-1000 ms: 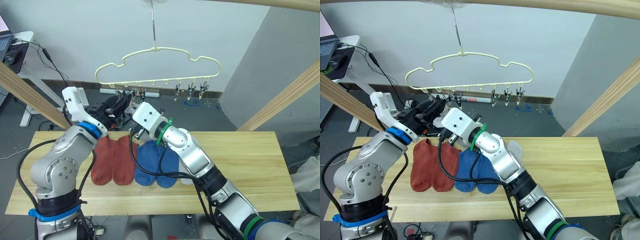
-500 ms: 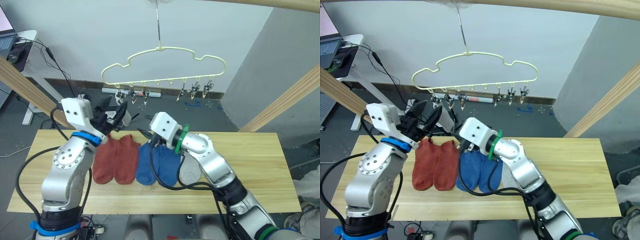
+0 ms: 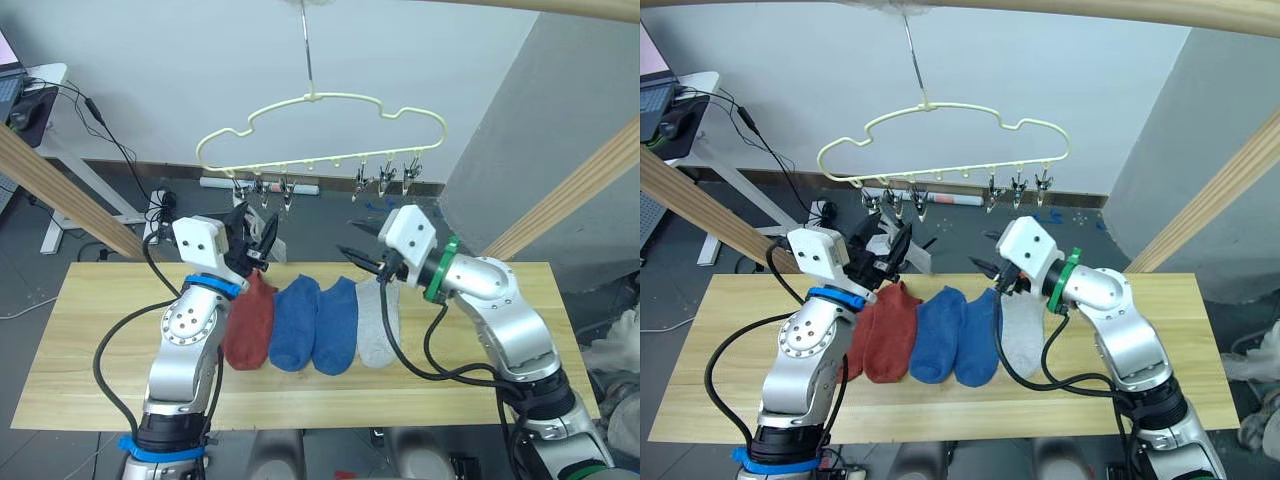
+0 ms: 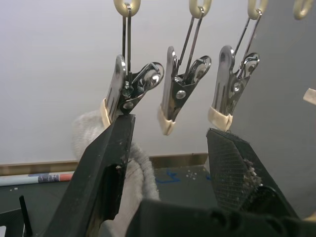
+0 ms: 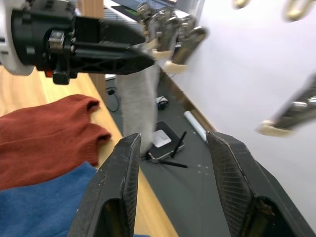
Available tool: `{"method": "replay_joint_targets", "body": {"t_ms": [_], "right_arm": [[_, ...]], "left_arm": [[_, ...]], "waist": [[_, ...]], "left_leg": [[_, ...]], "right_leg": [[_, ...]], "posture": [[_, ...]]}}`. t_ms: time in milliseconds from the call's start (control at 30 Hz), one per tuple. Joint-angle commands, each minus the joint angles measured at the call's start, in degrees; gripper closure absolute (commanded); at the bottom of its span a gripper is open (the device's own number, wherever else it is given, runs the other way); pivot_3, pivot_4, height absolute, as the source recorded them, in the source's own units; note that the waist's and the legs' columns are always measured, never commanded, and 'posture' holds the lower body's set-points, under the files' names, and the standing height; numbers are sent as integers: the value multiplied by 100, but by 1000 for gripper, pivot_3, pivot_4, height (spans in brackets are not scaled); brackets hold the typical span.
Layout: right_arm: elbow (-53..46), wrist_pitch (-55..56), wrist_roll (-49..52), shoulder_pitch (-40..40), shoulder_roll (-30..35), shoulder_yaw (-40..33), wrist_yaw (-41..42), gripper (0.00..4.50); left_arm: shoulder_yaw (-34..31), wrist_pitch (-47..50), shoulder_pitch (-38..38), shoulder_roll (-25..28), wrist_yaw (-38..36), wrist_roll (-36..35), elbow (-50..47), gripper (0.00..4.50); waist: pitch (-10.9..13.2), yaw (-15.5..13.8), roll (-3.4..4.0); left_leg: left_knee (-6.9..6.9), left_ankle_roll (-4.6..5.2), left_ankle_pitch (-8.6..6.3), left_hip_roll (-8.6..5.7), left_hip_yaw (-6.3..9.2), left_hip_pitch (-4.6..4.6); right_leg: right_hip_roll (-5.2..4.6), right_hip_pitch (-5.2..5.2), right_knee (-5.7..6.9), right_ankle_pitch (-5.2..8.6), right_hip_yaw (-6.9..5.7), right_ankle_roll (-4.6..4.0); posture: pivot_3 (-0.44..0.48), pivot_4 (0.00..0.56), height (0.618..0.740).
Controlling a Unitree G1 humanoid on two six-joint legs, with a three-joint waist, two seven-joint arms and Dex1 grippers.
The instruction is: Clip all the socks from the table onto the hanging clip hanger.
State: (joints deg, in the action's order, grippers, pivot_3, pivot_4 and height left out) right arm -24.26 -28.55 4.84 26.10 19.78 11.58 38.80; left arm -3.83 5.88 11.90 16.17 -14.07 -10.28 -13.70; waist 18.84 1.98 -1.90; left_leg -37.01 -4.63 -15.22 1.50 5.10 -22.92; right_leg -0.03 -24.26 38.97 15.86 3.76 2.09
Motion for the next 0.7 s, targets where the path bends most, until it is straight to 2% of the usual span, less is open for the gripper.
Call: {"method": "replay_joint_targets", "body": {"t_ms": [33, 300, 700], "right_arm": [[-331, 24, 258, 5, 78, -172, 32, 2323], [-468, 164, 791, -93, 199, -406, 159, 2323], [-433, 215, 1345, -34, 297, -540, 258, 2323]], "left_arm": [[-9, -255, 91, -119, 158, 172, -7, 1894], [-103, -420, 377, -287, 338, 292, 204, 1894], [-227, -291, 759, -425, 326, 67, 207, 1894]], "waist": [[0, 3, 0], [2, -1, -1], [3, 2, -1]], "left_leg": [[0, 0, 0, 0, -2, 0], [0, 0, 0, 1, -3, -1], [0, 0, 0, 0, -1, -1]], "right_leg": [[1, 0, -1, 0, 1, 0], [1, 0, -1, 0, 1, 0], [6, 2, -1, 0, -1, 0]], "posture": [[-40, 353, 735], [-46, 353, 735], [-47, 349, 735]]}}
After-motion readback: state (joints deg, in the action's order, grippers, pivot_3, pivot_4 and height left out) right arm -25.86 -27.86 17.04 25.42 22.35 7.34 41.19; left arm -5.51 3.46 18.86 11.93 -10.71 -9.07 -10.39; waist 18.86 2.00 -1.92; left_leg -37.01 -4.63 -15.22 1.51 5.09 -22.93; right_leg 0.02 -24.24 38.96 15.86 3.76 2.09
